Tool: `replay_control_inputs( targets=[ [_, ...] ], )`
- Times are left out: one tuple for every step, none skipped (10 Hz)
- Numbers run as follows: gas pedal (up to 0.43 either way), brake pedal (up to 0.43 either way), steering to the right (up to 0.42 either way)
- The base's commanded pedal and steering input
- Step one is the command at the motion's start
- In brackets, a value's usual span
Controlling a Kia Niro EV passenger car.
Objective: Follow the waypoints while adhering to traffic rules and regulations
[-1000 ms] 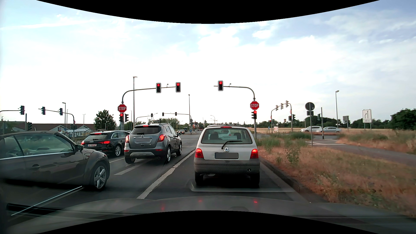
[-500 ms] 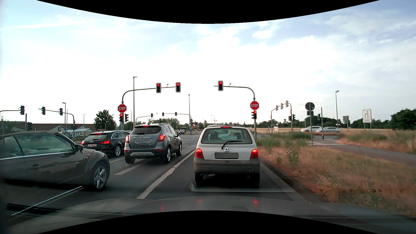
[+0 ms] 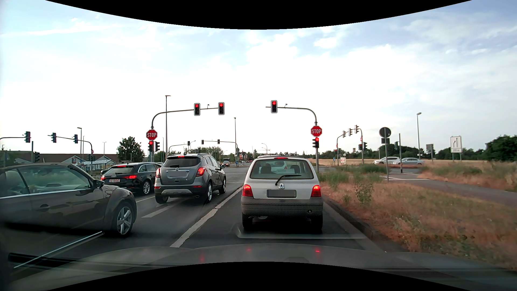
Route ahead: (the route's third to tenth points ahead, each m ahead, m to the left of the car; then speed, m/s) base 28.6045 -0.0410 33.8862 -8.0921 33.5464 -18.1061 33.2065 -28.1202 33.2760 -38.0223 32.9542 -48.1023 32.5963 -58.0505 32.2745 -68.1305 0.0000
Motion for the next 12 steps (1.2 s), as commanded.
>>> replay_control_inputs(
  targets=[
    [0.0, 0.378, -0.01],
    [0.0, 0.378, -0.01],
    [0.0, 0.378, -0.01],
    [0.0, 0.378, -0.01],
    [0.0, 0.378, -0.009],
    [0.0, 0.378, -0.01],
    [0.0, 0.378, -0.01],
    [0.0, 0.378, -0.01],
    [0.0, 0.378, -0.01],
    [0.0, 0.378, -0.009],
    [0.0, 0.378, -0.01],
    [0.0, 0.378, -0.01]
  ],
)
